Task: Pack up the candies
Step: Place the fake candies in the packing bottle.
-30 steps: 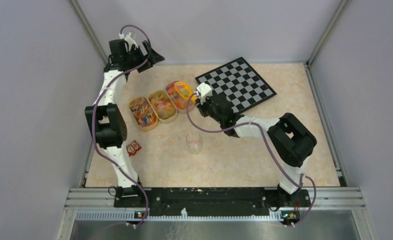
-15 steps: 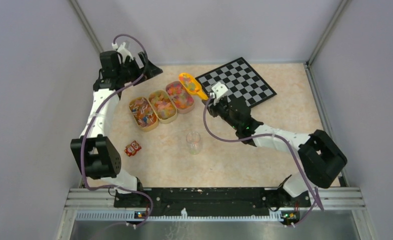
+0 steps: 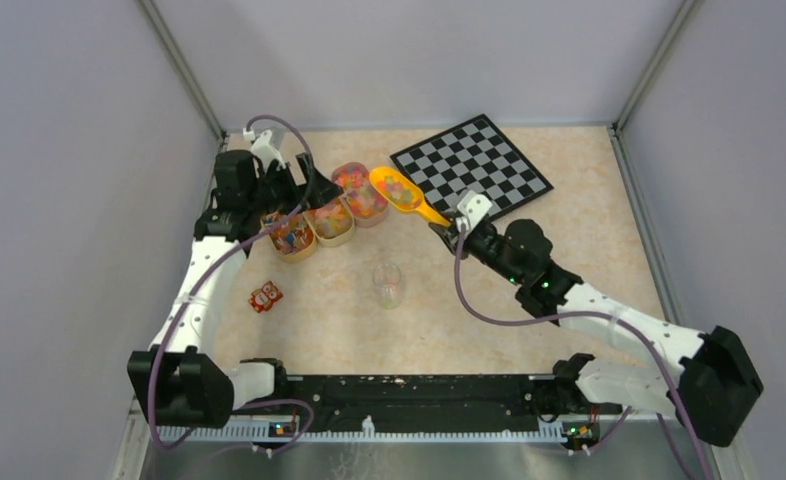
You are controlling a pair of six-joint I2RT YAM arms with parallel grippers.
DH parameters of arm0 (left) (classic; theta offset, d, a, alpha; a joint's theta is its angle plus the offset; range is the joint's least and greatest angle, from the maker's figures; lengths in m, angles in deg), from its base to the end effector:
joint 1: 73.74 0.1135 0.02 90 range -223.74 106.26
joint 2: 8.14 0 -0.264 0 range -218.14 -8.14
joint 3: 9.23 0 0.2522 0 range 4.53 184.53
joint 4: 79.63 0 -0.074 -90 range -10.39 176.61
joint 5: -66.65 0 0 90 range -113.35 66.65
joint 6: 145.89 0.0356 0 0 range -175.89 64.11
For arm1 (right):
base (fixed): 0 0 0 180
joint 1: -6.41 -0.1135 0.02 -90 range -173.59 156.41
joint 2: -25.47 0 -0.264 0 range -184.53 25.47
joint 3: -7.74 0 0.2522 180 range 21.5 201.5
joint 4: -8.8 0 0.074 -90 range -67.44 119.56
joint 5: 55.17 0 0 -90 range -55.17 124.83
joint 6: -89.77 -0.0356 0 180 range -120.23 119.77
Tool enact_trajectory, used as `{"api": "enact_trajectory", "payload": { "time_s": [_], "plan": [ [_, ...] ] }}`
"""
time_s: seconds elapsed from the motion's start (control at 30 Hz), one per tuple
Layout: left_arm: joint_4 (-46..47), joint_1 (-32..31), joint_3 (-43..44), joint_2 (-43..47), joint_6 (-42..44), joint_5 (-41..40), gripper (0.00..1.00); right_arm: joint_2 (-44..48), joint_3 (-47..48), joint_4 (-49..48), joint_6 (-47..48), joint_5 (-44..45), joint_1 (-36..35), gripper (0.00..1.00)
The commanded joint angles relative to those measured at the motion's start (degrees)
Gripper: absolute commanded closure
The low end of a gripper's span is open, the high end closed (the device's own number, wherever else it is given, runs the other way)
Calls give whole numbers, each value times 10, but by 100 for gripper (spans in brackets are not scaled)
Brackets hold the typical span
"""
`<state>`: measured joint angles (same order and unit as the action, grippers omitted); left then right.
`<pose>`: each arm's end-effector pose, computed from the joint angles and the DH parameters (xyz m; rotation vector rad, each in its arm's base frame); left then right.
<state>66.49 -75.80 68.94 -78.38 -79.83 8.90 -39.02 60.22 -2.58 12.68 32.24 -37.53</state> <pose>0.2733 -0.0288 0.3512 -0.0247 2.0524 -0.8532 0.1879 0.1833 0.2981 -0.7931 1.3901 0.4582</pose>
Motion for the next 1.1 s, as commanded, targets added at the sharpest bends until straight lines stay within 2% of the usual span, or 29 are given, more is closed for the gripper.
{"api": "enact_trajectory", "payload": {
  "time_s": [0.0,0.27,0.5,0.8,1.07],
  "plan": [
    [9,0,-38,41,12,-33,1,84,-28,65,22,-48,2,100],
    [-10,0,-93,101,9,-52,1,154,-40,171,16,-81,2,100],
    [12,-1,-157,148,35,-57,1,200,-5,305,60,-108,2,100],
    [28,-20,-211,189,68,-106,1,268,-1,398,105,-138,2,100],
    [35,-36,-231,209,65,-101,1,281,28,484,124,-168,2,100]
  ]
}}
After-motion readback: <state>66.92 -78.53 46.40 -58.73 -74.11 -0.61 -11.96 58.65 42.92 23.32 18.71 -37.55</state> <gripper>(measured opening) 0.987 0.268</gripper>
